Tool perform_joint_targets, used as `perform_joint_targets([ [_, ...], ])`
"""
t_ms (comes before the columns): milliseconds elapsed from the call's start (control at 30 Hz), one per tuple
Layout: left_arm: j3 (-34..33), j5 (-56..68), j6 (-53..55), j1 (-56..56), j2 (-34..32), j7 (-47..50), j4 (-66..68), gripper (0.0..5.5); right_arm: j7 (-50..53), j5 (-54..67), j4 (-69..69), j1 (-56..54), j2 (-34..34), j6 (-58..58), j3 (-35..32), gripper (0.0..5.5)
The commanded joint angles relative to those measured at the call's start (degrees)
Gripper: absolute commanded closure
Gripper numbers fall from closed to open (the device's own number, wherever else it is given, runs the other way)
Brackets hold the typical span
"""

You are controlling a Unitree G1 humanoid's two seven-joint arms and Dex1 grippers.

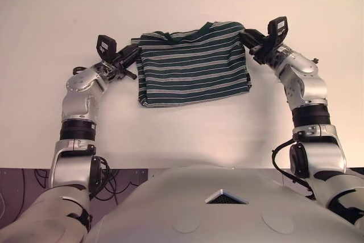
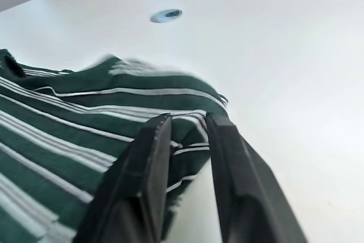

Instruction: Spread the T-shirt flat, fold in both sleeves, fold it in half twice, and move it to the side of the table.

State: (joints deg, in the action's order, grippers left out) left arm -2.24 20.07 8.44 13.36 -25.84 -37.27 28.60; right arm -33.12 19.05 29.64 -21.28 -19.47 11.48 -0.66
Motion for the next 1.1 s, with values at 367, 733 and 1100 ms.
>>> perform_joint_targets([
  [367, 10.9, -15.7, -36.7, -8.9, -4.7, -15.4, -15.9, 3.62, -0.5, -29.3, -7.4, 7.1, -8.6, -34.0, 11.4, 3.16],
  [733, 28.8, -75.4, -57.7, 2.8, -21.4, 8.7, -4.7, 3.62, -16.8, -32.5, -21.7, 18.0, -24.0, -37.3, 22.0, 3.16],
  [1100, 60.6, -112.0, -54.1, 45.3, -4.2, 56.8, 25.2, 3.62, -21.1, -23.0, -37.8, 15.0, -8.5, -28.1, 33.2, 3.16],
])
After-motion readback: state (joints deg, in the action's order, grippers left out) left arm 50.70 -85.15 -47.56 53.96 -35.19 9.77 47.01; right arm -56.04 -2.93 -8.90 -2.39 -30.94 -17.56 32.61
